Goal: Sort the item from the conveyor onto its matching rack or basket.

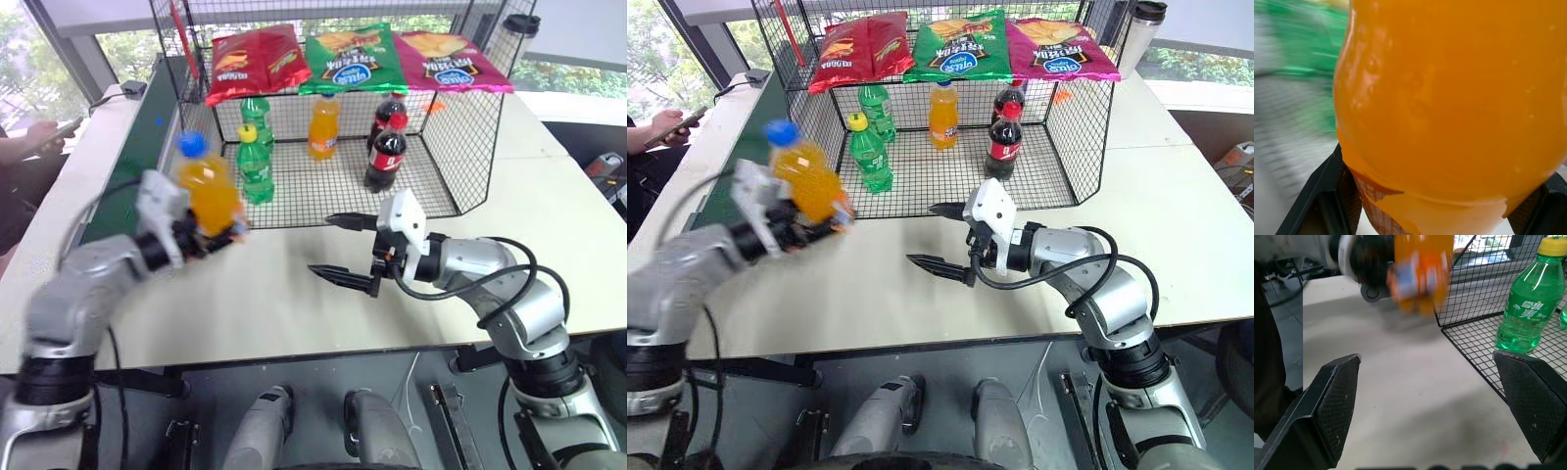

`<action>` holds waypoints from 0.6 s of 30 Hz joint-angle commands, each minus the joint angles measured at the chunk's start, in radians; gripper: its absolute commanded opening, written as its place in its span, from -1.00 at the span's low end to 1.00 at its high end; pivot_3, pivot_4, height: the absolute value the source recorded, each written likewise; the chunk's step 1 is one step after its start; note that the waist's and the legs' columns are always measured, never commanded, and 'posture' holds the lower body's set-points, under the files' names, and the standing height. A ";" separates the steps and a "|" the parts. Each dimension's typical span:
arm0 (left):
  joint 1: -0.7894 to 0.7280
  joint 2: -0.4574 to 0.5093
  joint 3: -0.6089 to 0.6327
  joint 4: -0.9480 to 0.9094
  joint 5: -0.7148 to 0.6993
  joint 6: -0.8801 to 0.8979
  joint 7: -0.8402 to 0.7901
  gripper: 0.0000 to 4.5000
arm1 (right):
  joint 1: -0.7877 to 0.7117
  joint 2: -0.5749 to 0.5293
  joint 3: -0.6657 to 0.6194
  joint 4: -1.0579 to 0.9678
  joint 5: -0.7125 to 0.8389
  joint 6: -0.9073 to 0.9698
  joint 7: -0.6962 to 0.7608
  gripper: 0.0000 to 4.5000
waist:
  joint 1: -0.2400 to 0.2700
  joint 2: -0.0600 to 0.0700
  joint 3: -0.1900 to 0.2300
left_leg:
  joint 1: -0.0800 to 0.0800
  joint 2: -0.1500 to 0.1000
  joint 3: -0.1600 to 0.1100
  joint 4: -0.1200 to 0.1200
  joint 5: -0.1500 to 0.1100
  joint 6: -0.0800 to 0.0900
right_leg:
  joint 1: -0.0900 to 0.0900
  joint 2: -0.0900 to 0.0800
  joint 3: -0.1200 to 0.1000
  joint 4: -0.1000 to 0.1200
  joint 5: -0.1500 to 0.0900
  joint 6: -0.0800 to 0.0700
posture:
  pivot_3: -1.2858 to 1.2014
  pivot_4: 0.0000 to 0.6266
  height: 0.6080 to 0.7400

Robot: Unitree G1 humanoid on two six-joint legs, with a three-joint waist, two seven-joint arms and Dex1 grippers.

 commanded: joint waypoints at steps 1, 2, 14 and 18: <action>-0.052 -0.008 -0.078 0.009 0.074 -0.107 -0.092 0.36 | -0.025 -0.005 -0.009 -0.011 0.001 -0.006 0.002 1.00 | -0.005 0.000 0.000 | 0.000 0.000 0.000 0.000 0.000 0.000 | 0.000 0.000 0.000 0.000 0.000 0.000 | 0.03 -0.52 0.98; -0.061 -0.016 -0.100 0.025 0.093 -0.127 -0.109 0.36 | -0.028 -0.006 -0.009 -0.009 0.001 -0.005 0.003 1.00 | -0.007 0.000 0.000 | 0.000 0.000 0.000 0.000 0.000 0.000 | 0.000 0.000 0.000 0.000 0.000 0.000 | 0.03 -0.52 0.98; -0.163 -0.163 -0.238 0.191 0.236 -0.277 -0.216 0.36 | -0.082 0.025 0.010 0.020 -0.031 -0.018 -0.025 1.00 | -0.014 0.000 0.000 | 0.000 0.000 0.000 0.000 0.000 0.001 | 0.000 0.000 0.000 0.000 0.001 0.001 | 0.03 -0.52 0.98; -0.175 -0.199 -0.243 0.203 0.252 -0.281 -0.220 0.36 | -0.100 0.042 0.016 0.029 -0.038 -0.018 -0.030 1.00 | -0.015 0.000 0.000 | 0.000 0.000 0.000 0.001 0.000 0.001 | 0.000 0.000 0.000 0.000 0.001 0.002 | 0.03 -0.52 0.98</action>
